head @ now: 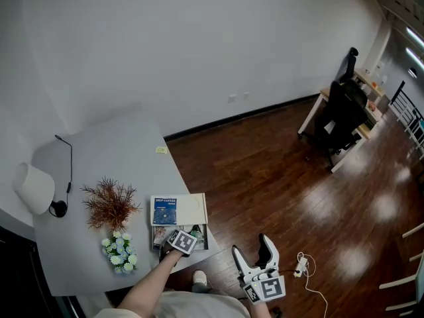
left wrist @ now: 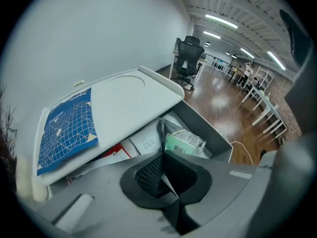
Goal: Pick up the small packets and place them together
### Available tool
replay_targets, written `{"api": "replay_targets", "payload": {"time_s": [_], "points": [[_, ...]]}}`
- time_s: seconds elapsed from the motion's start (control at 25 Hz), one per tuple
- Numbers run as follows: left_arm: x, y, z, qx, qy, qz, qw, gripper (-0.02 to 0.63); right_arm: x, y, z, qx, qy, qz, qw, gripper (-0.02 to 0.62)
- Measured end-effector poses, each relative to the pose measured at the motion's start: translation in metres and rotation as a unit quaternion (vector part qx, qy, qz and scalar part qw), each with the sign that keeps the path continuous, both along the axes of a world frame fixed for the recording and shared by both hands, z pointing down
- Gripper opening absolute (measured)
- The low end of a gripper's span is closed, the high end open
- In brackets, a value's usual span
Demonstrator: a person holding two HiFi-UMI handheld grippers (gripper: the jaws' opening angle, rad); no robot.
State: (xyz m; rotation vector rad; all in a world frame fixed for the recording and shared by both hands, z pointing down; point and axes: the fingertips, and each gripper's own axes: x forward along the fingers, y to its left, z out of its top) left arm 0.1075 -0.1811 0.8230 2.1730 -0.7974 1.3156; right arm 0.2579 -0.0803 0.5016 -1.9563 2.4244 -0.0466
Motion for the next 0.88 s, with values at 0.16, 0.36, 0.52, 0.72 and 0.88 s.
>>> {"api": "replay_targets", "payload": {"time_s": [0.16, 0.36, 0.52, 0.72, 0.88], "points": [[-0.009, 0.0, -0.025, 0.023, 0.035, -0.008, 0.9991, 0.009, -0.007, -0.001, 0.0, 0.002, -0.004, -0.009, 1.0, 0.354], [-0.018, 0.016, -0.079, 0.07, 0.073, 0.031, 0.9944, 0.008, -0.015, -0.006, 0.001, 0.003, -0.007, -0.021, 1.0, 0.354], [-0.015, 0.003, -0.116, 0.087, 0.112, 0.056, 0.9884, 0.008, -0.022, -0.011, 0.003, 0.0, -0.009, -0.031, 0.999, 0.354], [0.013, -0.044, -0.143, 0.09, 0.103, 0.094, 0.9861, 0.008, -0.025, -0.012, 0.003, 0.0, -0.009, -0.034, 0.999, 0.354], [0.02, -0.078, -0.111, 0.064, 0.023, 0.129, 0.9894, 0.008, -0.019, -0.009, 0.003, -0.003, -0.004, -0.028, 1.0, 0.354]]}}
